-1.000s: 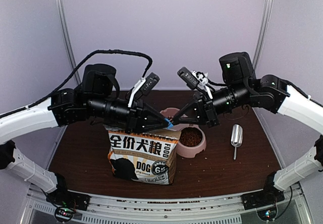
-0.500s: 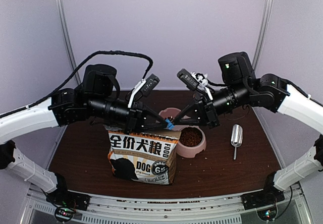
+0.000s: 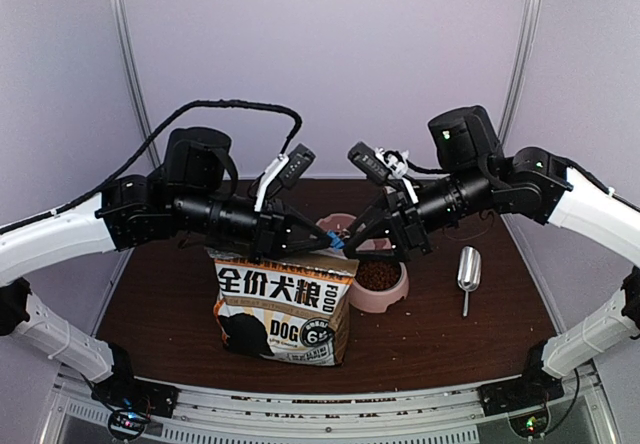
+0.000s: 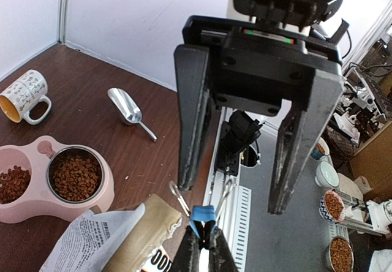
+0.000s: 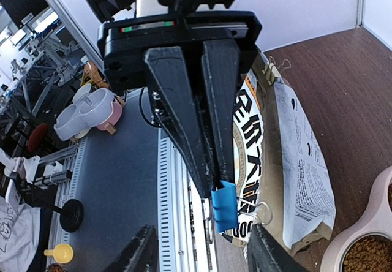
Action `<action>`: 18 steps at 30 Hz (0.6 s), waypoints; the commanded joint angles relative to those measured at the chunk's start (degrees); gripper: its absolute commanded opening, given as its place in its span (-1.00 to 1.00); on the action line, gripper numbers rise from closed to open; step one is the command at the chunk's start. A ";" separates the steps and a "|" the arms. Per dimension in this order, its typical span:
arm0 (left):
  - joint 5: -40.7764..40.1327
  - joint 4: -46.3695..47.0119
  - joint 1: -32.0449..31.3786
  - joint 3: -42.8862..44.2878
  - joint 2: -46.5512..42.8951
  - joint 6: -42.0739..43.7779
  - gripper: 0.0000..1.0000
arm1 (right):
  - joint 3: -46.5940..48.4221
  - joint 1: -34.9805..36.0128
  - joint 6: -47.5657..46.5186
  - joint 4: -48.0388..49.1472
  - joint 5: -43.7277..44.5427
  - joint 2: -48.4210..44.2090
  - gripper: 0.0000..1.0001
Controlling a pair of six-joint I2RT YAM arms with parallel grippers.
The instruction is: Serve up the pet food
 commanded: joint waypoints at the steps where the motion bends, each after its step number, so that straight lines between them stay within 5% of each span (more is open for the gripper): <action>1: -2.06 -0.91 -0.16 0.95 -0.59 0.26 -1.00 | 1.37 0.09 -0.97 -0.17 3.32 -0.95 0.12; 8: -0.77 0.25 -0.16 -0.34 -1.74 0.55 -1.00 | 0.52 -0.96 0.60 0.37 6.45 -1.46 0.32; 18: 1.74 0.16 -0.16 -0.15 -1.63 1.38 -1.00 | 1.05 -0.93 2.46 3.11 -0.72 1.16 0.44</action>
